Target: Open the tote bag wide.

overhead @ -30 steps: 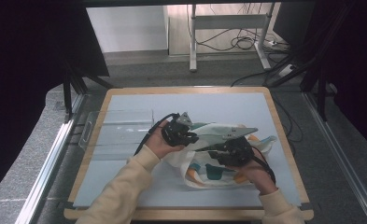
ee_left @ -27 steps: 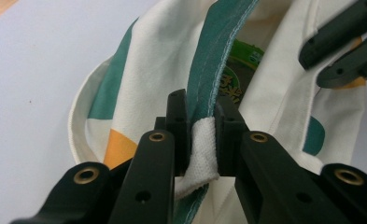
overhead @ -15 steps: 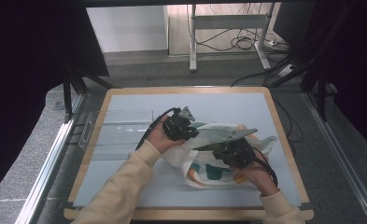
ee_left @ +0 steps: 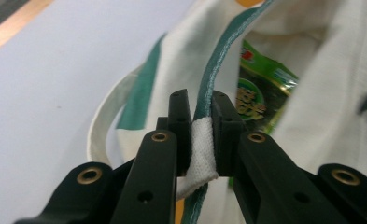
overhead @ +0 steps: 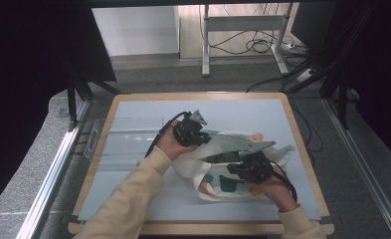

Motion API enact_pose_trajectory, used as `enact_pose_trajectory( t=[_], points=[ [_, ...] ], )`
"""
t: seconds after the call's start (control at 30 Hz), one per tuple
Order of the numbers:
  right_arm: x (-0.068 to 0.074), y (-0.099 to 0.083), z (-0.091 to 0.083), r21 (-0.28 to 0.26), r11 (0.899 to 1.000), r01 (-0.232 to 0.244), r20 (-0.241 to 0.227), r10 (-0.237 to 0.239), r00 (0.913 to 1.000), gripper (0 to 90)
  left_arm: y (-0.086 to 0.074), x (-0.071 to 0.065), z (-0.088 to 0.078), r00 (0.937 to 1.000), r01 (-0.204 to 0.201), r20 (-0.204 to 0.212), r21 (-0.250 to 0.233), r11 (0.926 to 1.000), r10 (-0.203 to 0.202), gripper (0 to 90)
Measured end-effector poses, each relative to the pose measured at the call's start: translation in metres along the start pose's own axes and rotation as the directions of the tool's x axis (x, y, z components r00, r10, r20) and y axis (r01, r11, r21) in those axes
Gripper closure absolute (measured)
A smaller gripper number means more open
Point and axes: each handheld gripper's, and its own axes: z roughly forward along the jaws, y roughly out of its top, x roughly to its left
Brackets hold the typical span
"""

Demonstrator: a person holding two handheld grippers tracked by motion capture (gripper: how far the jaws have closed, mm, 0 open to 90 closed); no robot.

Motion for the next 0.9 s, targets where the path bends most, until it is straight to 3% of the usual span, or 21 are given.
enact_pose_trajectory(
  t=[0.23,0.27,0.33,0.53,0.9],
  points=[
    [0.008,-0.009,0.001,0.017,1.0,0.02,-0.008,-0.02,0.9998,87.8,0.0,0.019,0.009,0.9988,0.047,-0.012,0.002,0.9989,-0.047,81.7],
    [0.009,-0.01,0.001,0.019,1.0,0.022,-0.01,-0.022,0.9997,87.7,0.0,0.02,0.011,0.997,0.077,-0.009,-0.015,0.9969,-0.077,81.7],
    [0.01,-0.011,0.002,0.017,0.999,0.032,-0.011,-0.031,0.9994,87.6,0.0,0.024,0.012,0.9971,0.074,-0.014,-0.008,0.9972,-0.074,81.7],
    [0.014,-0.014,0.003,0.034,0.998,0.05,-0.04,-0.049,0.998,87.5,0.001,0.033,0.015,0.9911,0.128,-0.03,-0.047,0.9906,-0.13,81.9],
    [0.017,-0.022,0.005,0.069,0.996,0.051,-0.079,-0.045,0.9958,87.4,0.002,0.045,0.024,0.9855,0.16,-0.051,-0.041,0.9863,-0.162,81.9]
  ],
)
